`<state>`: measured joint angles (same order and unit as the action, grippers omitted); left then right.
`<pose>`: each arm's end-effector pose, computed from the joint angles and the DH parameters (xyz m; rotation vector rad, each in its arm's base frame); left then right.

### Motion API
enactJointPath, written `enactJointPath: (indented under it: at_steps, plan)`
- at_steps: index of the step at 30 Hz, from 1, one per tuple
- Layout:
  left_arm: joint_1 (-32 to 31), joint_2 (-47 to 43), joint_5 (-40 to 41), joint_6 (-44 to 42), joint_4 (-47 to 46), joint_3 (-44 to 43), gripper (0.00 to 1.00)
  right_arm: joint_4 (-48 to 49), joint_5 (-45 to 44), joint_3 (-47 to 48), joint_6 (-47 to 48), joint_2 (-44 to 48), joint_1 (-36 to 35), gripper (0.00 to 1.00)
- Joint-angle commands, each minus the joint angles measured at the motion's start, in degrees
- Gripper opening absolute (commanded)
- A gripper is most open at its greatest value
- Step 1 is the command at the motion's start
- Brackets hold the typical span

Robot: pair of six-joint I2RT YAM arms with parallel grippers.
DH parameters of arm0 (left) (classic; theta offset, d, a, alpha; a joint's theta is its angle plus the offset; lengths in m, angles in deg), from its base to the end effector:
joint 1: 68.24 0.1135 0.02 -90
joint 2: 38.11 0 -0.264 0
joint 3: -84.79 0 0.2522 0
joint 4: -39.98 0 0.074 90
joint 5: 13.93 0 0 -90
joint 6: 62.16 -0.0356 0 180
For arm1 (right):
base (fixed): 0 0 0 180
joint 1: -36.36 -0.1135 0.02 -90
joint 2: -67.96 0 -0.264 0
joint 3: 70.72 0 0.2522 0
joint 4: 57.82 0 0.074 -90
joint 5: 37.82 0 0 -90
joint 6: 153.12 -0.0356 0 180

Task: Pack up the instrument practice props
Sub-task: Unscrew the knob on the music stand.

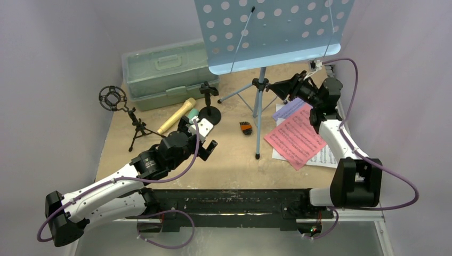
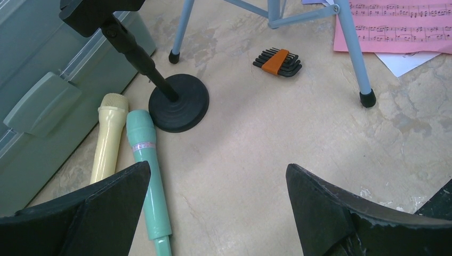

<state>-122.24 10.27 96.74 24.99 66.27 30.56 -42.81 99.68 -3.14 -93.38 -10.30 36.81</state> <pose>0.1254 -0.1513 0.2991 0.6916 1.7824 -0.2567 0.3121 0.0238 0.3326 -0.2807 1.5867 1.0228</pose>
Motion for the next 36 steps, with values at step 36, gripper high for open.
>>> enactJointPath:
  at_steps: [36]
  plan:
    - [0.4, -0.2, -0.3, -1.5, 0.0, -0.8, 0.99, -1.6, 7.1, 6.3, 1.4, -6.5, 0.0, 0.15]
